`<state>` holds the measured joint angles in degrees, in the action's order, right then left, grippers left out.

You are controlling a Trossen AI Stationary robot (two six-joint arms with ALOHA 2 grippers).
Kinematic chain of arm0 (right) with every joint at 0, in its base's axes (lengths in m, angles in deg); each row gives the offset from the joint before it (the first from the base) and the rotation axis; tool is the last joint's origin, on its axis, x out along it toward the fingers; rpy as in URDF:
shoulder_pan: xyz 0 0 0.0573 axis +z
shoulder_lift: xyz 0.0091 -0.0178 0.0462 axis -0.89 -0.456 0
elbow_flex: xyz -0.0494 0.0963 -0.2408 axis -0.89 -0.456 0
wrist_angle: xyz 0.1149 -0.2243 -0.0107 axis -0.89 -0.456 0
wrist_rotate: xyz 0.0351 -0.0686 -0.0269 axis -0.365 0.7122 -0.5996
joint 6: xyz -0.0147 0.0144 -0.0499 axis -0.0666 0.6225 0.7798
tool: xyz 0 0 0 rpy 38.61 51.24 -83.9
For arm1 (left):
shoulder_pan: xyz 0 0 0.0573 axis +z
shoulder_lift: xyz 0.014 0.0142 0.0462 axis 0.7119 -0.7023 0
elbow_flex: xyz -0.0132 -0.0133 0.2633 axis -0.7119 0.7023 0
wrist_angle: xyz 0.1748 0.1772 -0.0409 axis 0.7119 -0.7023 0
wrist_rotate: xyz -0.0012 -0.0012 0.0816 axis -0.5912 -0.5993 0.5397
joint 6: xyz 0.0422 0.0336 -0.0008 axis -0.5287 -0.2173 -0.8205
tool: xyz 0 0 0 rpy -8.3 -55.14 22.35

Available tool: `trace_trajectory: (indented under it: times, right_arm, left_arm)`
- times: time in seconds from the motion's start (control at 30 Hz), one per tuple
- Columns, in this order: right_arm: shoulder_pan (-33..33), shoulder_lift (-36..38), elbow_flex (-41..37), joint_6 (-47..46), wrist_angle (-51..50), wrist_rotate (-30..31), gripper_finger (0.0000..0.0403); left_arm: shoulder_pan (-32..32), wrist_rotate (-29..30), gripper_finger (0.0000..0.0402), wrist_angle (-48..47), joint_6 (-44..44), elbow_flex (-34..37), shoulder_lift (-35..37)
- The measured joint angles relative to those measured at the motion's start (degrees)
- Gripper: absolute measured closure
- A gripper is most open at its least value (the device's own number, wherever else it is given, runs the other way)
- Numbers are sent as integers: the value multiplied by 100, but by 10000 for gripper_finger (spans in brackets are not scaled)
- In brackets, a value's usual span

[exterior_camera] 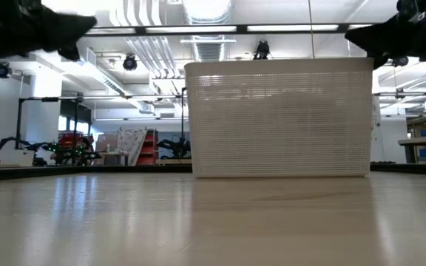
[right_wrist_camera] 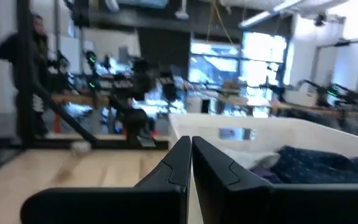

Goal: Sort clothes
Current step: Return to Home Position

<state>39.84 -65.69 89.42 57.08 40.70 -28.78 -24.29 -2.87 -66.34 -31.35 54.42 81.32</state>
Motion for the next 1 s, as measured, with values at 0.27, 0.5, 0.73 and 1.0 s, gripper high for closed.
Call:
trace_trajectory:
  times: [0.27,0.5,0.73,1.0]
  right_arm:
    - [0,-7,-400,-234,46,-113,403]
    - [12,-7,-588,-378,8,-68,403]
    - [158,-9,-590,-515,229,221,403]
    - [743,-110,-594,-645,261,892,403]
  left_arm:
    - [-17,60,401,344,455,600,72]
    - [-31,27,401,312,419,675,299]
    - [-31,29,401,213,433,675,355]
    - [-31,243,401,113,420,704,349]
